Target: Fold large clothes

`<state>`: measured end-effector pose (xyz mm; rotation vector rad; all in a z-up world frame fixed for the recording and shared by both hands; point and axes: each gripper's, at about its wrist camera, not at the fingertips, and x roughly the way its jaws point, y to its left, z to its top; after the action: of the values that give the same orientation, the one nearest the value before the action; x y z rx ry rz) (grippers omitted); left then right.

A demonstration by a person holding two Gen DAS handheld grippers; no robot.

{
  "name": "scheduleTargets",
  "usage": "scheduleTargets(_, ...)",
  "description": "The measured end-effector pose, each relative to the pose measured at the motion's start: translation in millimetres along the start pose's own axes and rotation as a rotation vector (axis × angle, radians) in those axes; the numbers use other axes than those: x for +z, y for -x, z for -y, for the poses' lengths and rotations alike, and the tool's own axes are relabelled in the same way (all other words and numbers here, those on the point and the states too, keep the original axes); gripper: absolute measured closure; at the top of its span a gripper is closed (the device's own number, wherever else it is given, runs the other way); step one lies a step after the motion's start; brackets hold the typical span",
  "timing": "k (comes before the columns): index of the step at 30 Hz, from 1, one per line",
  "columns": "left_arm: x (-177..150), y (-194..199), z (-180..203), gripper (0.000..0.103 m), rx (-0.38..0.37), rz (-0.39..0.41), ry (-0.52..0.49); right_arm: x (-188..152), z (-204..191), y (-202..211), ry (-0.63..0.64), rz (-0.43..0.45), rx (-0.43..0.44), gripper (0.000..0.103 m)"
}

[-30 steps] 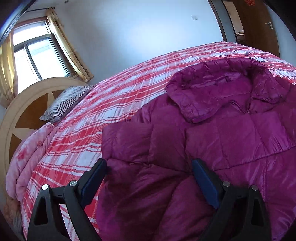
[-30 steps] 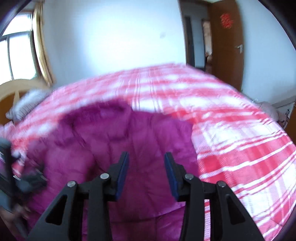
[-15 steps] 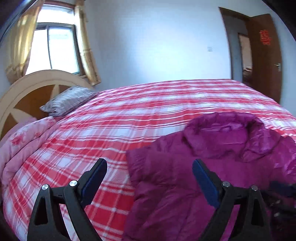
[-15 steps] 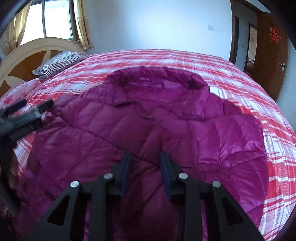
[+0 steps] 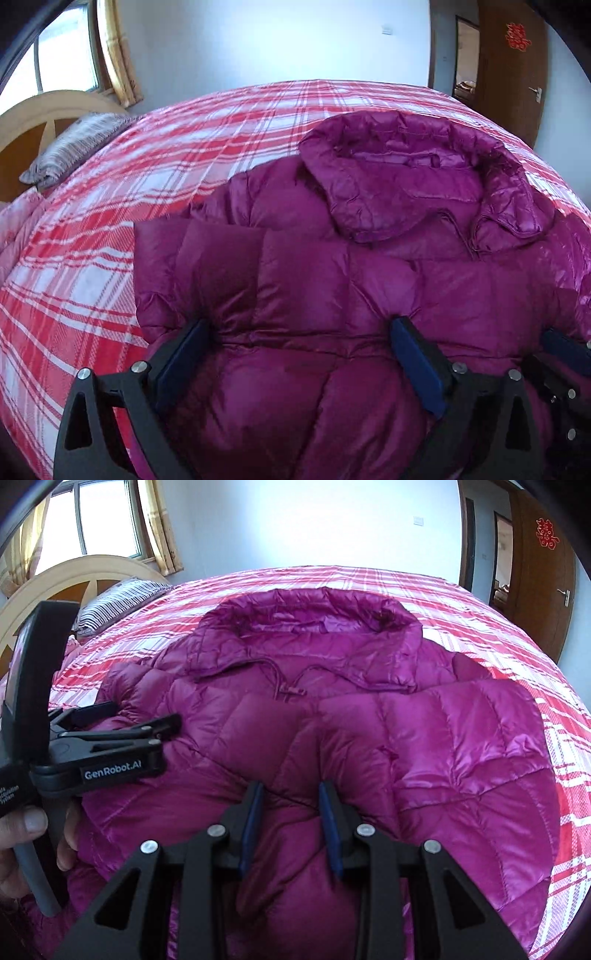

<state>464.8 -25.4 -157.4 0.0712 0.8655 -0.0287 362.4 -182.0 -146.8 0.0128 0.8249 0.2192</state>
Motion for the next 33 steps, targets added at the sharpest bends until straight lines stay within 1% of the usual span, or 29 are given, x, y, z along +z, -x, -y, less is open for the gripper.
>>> scheduleTargets(5, -2, -3, -1, 0.001, -0.005, -0.011, 0.013, 0, 2, -2, -0.006, -0.008, 0.004, 0.069)
scheduleTargets(10, 0, -4, -1, 0.001, -0.002, -0.014, 0.011, 1, -4, -6, 0.018, -0.018, -0.031, 0.069)
scheduleTargets(14, -1, -3, -1, 0.001, -0.008, -0.016, 0.015, 1, -3, -6, 0.018, -0.022, -0.035, 0.069)
scheduleTargets(19, 0, -5, -3, 0.001, -0.007, -0.021, 0.017, 1, -9, -7, 0.042, -0.024, -0.066, 0.069)
scheduleTargets(33, -1, -8, -8, 0.001, -0.017, -0.022, 0.028, 0, -15, -8, 0.071, -0.024, -0.103, 0.069)
